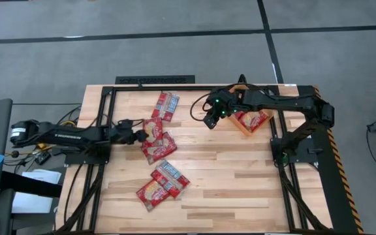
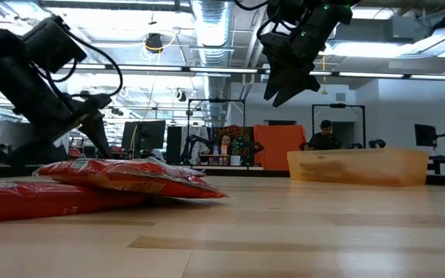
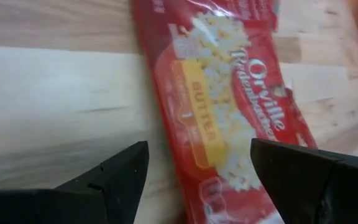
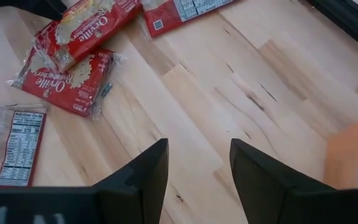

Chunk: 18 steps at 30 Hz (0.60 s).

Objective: Sort popcorn bags into baskets
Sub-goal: Put the red popcorn bag into the orange bin

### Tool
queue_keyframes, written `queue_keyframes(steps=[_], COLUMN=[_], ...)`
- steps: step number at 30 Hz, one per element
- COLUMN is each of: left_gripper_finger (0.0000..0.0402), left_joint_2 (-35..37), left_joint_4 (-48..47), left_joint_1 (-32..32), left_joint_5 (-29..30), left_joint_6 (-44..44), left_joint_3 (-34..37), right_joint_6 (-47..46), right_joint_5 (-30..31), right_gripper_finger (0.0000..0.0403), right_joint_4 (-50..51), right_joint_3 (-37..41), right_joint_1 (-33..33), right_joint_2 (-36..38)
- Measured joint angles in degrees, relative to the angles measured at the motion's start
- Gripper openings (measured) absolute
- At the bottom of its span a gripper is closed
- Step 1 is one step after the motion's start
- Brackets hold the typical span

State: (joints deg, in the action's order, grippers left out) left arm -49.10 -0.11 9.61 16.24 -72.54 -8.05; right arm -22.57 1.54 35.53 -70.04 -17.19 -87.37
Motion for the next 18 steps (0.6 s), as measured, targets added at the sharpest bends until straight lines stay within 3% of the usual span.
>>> queue_keyframes(steps=[11, 14, 18], left_gripper_finger=[0.0265, 0.0233, 0.0149], left_joint_2=[-12.8, -15.9, -18.7], left_joint_4=[15.2, 15.4, 15.6], left_joint_1=[2.8, 3.5, 3.7], left_joint_5=[-4.4, -5.9, -6.4], left_joint_6=[2.4, 0.8, 0.9], left_joint_3=[0.0, -0.1, -0.2], right_joint_6=[0.0, -1.1, -2.7], right_joint_5=[0.0, 0.0, 0.0], right_gripper_finger=[0.0178, 0.0174, 0.0164], right_joint_4=[0.0, 0.0, 0.0], right_joint_3=[0.0, 0.0, 0.0], right_joint_1=[1.3, 1.6, 2.2], right_joint_2=[0.0, 0.0, 0.0])
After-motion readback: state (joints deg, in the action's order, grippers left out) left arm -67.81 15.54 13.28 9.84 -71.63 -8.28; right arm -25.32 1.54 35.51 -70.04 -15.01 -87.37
